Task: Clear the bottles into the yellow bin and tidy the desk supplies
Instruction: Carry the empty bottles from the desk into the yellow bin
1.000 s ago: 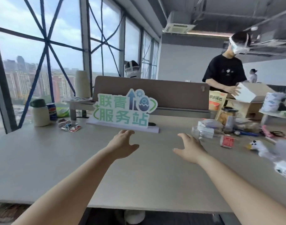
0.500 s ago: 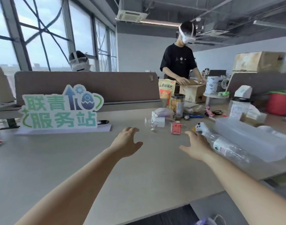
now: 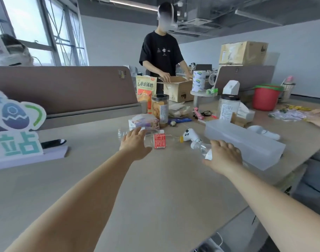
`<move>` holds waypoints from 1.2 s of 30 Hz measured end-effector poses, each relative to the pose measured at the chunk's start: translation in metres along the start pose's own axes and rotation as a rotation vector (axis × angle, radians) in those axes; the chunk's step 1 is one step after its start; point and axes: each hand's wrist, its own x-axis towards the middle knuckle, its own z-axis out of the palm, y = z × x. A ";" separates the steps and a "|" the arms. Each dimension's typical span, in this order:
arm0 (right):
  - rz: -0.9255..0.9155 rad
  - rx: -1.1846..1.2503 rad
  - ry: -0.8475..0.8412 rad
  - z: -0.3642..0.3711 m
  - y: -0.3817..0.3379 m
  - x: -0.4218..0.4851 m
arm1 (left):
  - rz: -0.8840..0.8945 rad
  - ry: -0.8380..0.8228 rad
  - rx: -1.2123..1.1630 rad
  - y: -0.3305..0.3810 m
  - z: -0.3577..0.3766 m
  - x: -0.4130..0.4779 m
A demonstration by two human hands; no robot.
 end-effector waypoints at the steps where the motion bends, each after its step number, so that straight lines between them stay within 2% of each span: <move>1: 0.014 -0.003 -0.016 0.003 0.001 0.003 | -0.026 -0.026 0.016 -0.003 0.006 0.009; 8: -0.011 -0.004 -0.056 0.015 0.001 0.015 | -0.063 -0.237 0.221 -0.019 0.026 0.042; 14: -0.057 0.108 -0.163 0.010 -0.019 0.006 | -0.017 -0.081 0.352 -0.024 0.027 0.028; 18: -0.131 0.188 -0.244 0.001 -0.041 -0.011 | -0.060 -0.091 0.214 -0.046 0.020 0.000; 23: -0.225 0.263 -0.277 0.001 -0.074 -0.033 | -0.053 -0.006 0.316 -0.074 0.002 -0.032; 26: -0.267 0.274 -0.281 0.002 -0.089 -0.036 | -0.101 -0.078 0.283 -0.082 -0.002 -0.044; 30: -0.342 0.258 -0.302 0.004 -0.115 -0.031 | -0.225 -0.139 0.051 -0.099 -0.001 -0.068; 36: -0.517 0.133 -0.259 0.005 -0.168 -0.034 | -0.310 -0.205 -0.027 -0.131 -0.018 -0.132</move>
